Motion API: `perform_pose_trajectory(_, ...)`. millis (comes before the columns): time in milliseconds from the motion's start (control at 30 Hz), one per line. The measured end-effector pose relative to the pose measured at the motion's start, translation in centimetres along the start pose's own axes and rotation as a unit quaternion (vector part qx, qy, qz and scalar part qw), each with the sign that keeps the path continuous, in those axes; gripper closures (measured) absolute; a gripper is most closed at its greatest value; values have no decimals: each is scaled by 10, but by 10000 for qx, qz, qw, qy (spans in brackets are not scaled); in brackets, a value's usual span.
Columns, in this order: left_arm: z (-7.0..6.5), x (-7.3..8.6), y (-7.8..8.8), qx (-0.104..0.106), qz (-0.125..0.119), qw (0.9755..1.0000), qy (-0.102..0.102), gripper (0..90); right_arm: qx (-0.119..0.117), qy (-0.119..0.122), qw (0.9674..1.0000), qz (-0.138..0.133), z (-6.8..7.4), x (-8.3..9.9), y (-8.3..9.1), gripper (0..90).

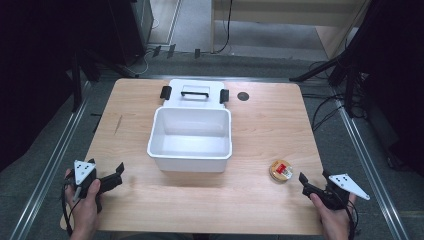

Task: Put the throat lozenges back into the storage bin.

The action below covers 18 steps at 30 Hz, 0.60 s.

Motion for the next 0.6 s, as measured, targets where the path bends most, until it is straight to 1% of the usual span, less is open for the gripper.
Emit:
perform_pose_trajectory(67, 0, 0, 0, 29, 14, 10000, 9, 0, -14, -3, 10000, 14, 0, 0, 0, 127)
perform_pose_trajectory(100, -1, 1, 0, 110, 69, 9999, 45, 0, -26, -13, 10000, 15, 0, 0, 0, 127)
perform_pose_trajectory(133, -1, 1, 0, 110, 69, 9999, 45, 0, -26, -13, 10000, 15, 0, 0, 0, 127)
perform_pose_trajectory(167, -1, 1, 0, 179, 86, 9998, 77, 0, -42, 9, 10000, 36, 0, 0, 0, 127)
perform_pose_trajectory(200, -1, 2, 0, 206, 103, 9997, 102, 0, -41, 33, 10000, 40, 1, 0, 0, 127)
perform_pose_trajectory(267, 0, 2, 0, 223, 103, 9996, 116, 0, -13, 52, 10000, 49, 1, 1, 0, 127)
perform_pose_trajectory(433, 0, 2, 0, 261, 98, 9995, 175, 0, 5, 211, 9997, 126, 4, 2, -2, 127)
perform_pose_trajectory(467, 0, 2, 0, 267, 115, 9994, 165, 0, -49, 279, 9994, 197, 6, 2, -2, 129)
perform_pose_trajectory(500, 0, 2, 0, 267, 115, 9994, 165, 0, -49, 279, 9994, 197, 6, 2, -2, 129)
perform_pose_trajectory(533, 0, 2, 0, 297, 124, 9994, 160, 0, -169, 302, 9990, 273, 9, 2, -2, 129)
perform_pose_trajectory(600, 0, 2, 0, 315, 119, 9993, 168, 0, -215, 310, 9988, 300, 10, 3, -2, 128)
Point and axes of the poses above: each handheld gripper's, and its own axes: y roughly backward along the jaws, x roughly out of its underside, z roughly to its left, the point moved 7 cm from there along -y, roughly forward along the jaws, and after that the axes turned 2 degrees about x, right-handed, at the moved point
